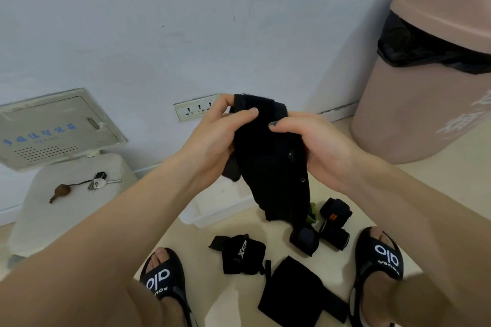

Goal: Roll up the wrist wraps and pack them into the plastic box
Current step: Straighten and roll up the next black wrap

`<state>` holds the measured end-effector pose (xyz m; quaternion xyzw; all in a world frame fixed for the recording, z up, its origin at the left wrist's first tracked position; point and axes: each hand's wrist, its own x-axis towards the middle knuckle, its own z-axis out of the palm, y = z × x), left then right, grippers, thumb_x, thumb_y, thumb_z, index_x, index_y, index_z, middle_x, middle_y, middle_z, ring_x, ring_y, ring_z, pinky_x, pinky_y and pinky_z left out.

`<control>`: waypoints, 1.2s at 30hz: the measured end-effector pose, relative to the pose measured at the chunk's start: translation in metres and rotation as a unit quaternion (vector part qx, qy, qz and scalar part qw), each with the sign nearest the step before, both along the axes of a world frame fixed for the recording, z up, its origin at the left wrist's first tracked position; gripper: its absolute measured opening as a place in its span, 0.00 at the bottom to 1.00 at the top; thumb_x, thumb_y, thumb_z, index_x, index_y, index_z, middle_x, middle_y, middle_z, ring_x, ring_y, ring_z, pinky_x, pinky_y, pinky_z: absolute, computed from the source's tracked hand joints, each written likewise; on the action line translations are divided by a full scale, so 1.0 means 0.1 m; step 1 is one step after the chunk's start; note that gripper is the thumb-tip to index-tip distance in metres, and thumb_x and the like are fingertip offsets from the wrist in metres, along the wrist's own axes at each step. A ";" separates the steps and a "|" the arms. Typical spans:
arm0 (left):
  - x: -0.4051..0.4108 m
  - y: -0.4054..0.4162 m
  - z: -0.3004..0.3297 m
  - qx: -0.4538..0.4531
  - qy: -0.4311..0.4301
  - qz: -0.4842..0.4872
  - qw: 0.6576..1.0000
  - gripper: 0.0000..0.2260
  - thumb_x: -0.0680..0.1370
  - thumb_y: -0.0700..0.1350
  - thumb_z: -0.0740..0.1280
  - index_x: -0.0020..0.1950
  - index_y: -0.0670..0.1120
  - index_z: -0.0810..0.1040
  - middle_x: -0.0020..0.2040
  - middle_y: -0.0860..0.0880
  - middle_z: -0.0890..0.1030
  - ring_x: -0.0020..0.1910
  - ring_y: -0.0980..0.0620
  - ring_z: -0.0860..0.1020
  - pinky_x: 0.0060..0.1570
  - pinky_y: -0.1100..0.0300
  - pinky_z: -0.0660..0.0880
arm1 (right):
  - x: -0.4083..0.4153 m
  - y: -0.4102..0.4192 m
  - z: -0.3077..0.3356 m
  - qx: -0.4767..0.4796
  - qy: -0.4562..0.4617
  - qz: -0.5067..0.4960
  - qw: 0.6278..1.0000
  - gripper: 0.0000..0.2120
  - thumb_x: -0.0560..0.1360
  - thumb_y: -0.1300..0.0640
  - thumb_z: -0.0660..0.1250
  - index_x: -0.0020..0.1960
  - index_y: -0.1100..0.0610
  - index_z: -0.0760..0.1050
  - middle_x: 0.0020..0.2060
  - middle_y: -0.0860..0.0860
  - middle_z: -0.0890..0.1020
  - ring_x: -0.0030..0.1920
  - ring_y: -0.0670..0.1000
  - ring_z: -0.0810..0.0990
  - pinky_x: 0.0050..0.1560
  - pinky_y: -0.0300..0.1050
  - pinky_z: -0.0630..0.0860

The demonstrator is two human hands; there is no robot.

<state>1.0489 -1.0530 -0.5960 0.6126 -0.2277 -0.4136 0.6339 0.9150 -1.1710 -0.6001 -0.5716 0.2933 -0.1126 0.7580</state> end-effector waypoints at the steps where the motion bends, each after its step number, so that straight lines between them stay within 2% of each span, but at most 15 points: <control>1: 0.02 -0.01 0.02 -0.011 0.014 0.014 1.000 0.03 0.83 0.43 0.67 0.54 0.49 0.74 0.52 0.43 0.83 0.48 0.48 0.83 0.47 0.52 0.79 | 0.00 -0.02 -0.01 -0.002 0.009 -0.006 1.000 0.12 0.80 0.60 0.65 0.60 0.62 0.83 0.55 0.60 0.87 0.55 0.59 0.87 0.59 0.55 0.82; 5: 0.13 -0.02 0.06 -0.011 0.012 0.079 0.997 0.03 0.83 0.42 0.66 0.52 0.48 0.74 0.49 0.45 0.81 0.44 0.48 0.82 0.37 0.54 0.79 | 0.03 -0.08 -0.06 -0.021 0.048 -0.074 0.996 0.09 0.80 0.57 0.68 0.56 0.58 0.85 0.53 0.58 0.87 0.51 0.56 0.88 0.51 0.50 0.84; 6: 0.15 -0.02 0.06 -0.002 0.005 0.088 0.996 0.02 0.83 0.41 0.66 0.53 0.48 0.74 0.48 0.45 0.82 0.42 0.48 0.83 0.37 0.54 0.78 | 0.04 -0.10 -0.06 -0.030 0.053 -0.100 0.993 0.08 0.80 0.60 0.68 0.54 0.56 0.85 0.52 0.56 0.87 0.48 0.54 0.87 0.47 0.47 0.84; 9: 0.20 -0.04 0.02 0.025 -0.011 0.094 0.995 0.05 0.82 0.40 0.67 0.56 0.46 0.74 0.48 0.45 0.83 0.43 0.48 0.84 0.41 0.54 0.78 | 0.05 -0.14 -0.04 -0.042 0.049 -0.145 0.987 0.12 0.80 0.66 0.66 0.52 0.53 0.85 0.49 0.54 0.85 0.43 0.52 0.85 0.38 0.43 0.82; 13: 0.24 -0.05 0.00 0.031 -0.016 0.093 0.995 0.10 0.81 0.35 0.64 0.60 0.46 0.74 0.48 0.47 0.82 0.43 0.50 0.84 0.39 0.58 0.81 | 0.07 -0.18 0.03 -0.050 0.041 -0.155 0.986 0.17 0.79 0.69 0.64 0.56 0.51 0.85 0.52 0.54 0.85 0.46 0.54 0.85 0.41 0.45 0.84; 16: 0.26 -0.07 -0.01 0.045 -0.021 0.087 0.995 0.16 0.80 0.32 0.62 0.62 0.49 0.74 0.49 0.47 0.81 0.46 0.49 0.82 0.41 0.57 0.80 | 0.10 -0.18 0.03 -0.084 0.038 -0.148 0.985 0.20 0.78 0.70 0.64 0.58 0.48 0.84 0.54 0.52 0.85 0.52 0.54 0.86 0.50 0.48 0.85; 18: 0.28 -0.08 -0.03 0.048 -0.024 0.083 0.995 0.19 0.78 0.31 0.62 0.63 0.51 0.74 0.52 0.47 0.81 0.50 0.46 0.81 0.45 0.55 0.80 | 0.12 -0.14 0.01 -0.108 0.042 -0.127 0.985 0.23 0.77 0.70 0.63 0.61 0.47 0.83 0.55 0.49 0.85 0.55 0.54 0.85 0.57 0.53 0.84; 21: 0.27 -0.10 -0.04 0.052 -0.033 0.072 0.996 0.22 0.77 0.30 0.61 0.63 0.54 0.74 0.54 0.47 0.80 0.54 0.45 0.80 0.55 0.50 0.79 | 0.14 -0.08 -0.02 -0.127 0.059 -0.102 0.985 0.25 0.76 0.71 0.63 0.62 0.46 0.82 0.56 0.44 0.86 0.56 0.50 0.85 0.61 0.54 0.82; 24: 0.26 -0.12 -0.04 0.050 -0.045 0.064 0.996 0.26 0.76 0.29 0.60 0.67 0.54 0.74 0.51 0.48 0.79 0.53 0.46 0.79 0.55 0.50 0.78 | 0.15 -0.05 -0.01 -0.137 0.079 -0.105 0.982 0.24 0.77 0.70 0.63 0.64 0.48 0.81 0.55 0.43 0.85 0.56 0.49 0.84 0.63 0.52 0.81; 27: 0.24 -0.14 -0.03 0.039 -0.056 0.064 0.996 0.27 0.76 0.29 0.60 0.69 0.54 0.72 0.48 0.50 0.78 0.51 0.48 0.79 0.52 0.55 0.77 | 0.14 -0.06 0.01 -0.135 0.094 -0.110 0.980 0.21 0.77 0.66 0.66 0.64 0.48 0.82 0.55 0.44 0.84 0.55 0.48 0.84 0.61 0.49 0.81; 31: 0.23 -0.15 -0.02 0.017 -0.058 0.047 0.997 0.27 0.77 0.29 0.61 0.70 0.55 0.71 0.45 0.52 0.81 0.48 0.51 0.81 0.50 0.56 0.80 | 0.13 -0.05 0.05 -0.102 0.102 -0.054 0.988 0.08 0.79 0.54 0.69 0.53 0.51 0.87 0.48 0.50 0.89 0.50 0.53 0.88 0.55 0.52 0.84; 34: 0.22 -0.14 -0.01 0.003 -0.066 0.034 0.997 0.28 0.78 0.28 0.61 0.71 0.54 0.70 0.37 0.57 0.82 0.42 0.54 0.83 0.45 0.60 0.81 | 0.11 -0.04 0.06 -0.100 0.098 -0.017 0.990 0.11 0.80 0.48 0.70 0.50 0.54 0.87 0.44 0.51 0.89 0.46 0.53 0.89 0.52 0.50 0.84; 36: 0.22 -0.13 -0.02 -0.007 -0.070 0.025 0.997 0.30 0.78 0.27 0.61 0.73 0.55 0.68 0.43 0.56 0.85 0.45 0.53 0.83 0.44 0.61 0.80 | 0.11 -0.03 0.05 -0.105 0.087 -0.013 0.991 0.10 0.80 0.49 0.71 0.49 0.54 0.87 0.43 0.51 0.89 0.44 0.52 0.89 0.48 0.48 0.83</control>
